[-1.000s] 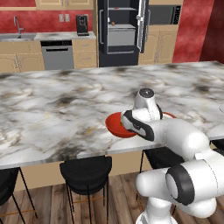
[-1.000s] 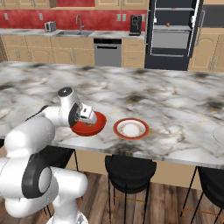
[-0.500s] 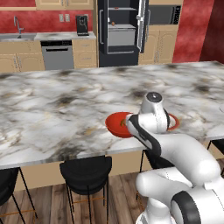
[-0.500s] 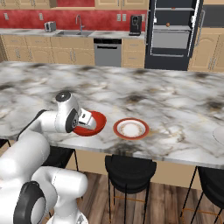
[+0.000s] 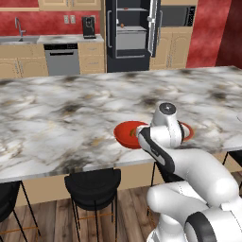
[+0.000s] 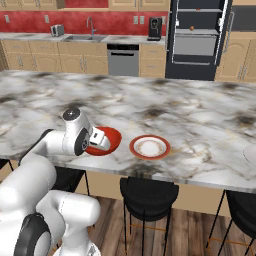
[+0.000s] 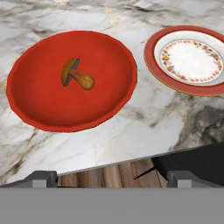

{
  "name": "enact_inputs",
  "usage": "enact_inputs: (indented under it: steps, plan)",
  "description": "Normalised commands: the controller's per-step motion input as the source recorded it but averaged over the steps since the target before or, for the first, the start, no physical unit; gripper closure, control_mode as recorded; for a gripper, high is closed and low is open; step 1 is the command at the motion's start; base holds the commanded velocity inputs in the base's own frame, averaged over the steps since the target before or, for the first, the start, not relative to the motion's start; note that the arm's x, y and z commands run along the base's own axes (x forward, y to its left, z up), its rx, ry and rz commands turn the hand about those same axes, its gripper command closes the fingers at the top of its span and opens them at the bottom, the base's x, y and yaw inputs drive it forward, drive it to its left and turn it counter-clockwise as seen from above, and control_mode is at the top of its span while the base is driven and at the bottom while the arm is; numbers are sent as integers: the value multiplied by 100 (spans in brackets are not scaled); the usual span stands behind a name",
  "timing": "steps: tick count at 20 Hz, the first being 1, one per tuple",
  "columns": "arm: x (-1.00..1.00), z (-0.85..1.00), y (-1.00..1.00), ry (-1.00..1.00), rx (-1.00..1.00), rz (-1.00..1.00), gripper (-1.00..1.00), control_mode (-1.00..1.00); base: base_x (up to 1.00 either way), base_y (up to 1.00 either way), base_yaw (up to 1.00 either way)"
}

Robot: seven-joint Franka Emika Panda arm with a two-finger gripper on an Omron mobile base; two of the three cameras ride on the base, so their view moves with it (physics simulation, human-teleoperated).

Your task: Pick the chicken drumstick and mushroom from their plates and place them in the bowl. Then put the bowl in the fridge.

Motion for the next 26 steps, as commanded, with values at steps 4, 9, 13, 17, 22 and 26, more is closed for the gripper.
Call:
enact_inputs:
  steps: [4,9,13,17,22,26]
  plan:
    - [0,0,0,0,0,0,-100,-100,0,0,0]
    - [0,0,0,0,0,0,-100,100,0,0,0]
    - [0,0,0,0,0,0,-100,100,0,0,0]
    - [0,0,0,0,0,0,-100,100,-5,-2,0]
    - [0,0,0,0,0,0,-100,100,-35,-36,-17]
    - [0,0,0,0,0,0,-100,100,-25,-62,-17]
